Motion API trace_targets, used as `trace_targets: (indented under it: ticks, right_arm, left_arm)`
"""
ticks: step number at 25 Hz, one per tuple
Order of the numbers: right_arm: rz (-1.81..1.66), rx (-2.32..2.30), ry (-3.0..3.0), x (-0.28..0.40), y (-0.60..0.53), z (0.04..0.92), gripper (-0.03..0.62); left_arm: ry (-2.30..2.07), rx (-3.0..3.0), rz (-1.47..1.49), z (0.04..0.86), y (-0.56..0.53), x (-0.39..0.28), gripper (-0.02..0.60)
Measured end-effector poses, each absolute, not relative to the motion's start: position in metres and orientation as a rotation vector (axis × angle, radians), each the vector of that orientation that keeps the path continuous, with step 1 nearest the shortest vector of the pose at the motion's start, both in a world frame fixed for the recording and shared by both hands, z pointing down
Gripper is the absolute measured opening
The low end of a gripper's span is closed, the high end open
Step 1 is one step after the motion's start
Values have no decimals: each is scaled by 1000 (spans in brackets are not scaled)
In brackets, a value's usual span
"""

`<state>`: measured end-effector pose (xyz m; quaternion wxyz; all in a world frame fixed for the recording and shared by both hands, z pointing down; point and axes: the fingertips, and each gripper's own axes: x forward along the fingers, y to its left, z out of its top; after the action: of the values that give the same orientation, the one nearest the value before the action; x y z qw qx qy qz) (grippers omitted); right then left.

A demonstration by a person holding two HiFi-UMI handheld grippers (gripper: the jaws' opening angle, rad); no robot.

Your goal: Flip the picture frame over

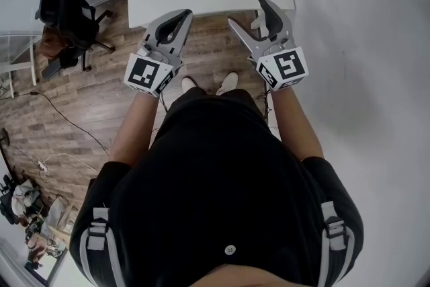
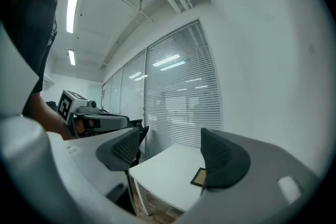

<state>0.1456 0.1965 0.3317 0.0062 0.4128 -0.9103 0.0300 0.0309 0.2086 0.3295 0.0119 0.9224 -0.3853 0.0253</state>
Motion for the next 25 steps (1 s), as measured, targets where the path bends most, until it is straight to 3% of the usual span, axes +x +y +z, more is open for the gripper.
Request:
trace_targets:
  ticks: [13, 25]
  right_arm:
    - [124, 1180, -2905, 179, 171, 346, 364]
    - [176, 1147, -2879, 159, 128, 370, 364]
  left_arm:
    - [-1339, 2832, 120, 329, 195, 64, 5]
    - [-1355, 2813, 107, 345, 148, 41, 5]
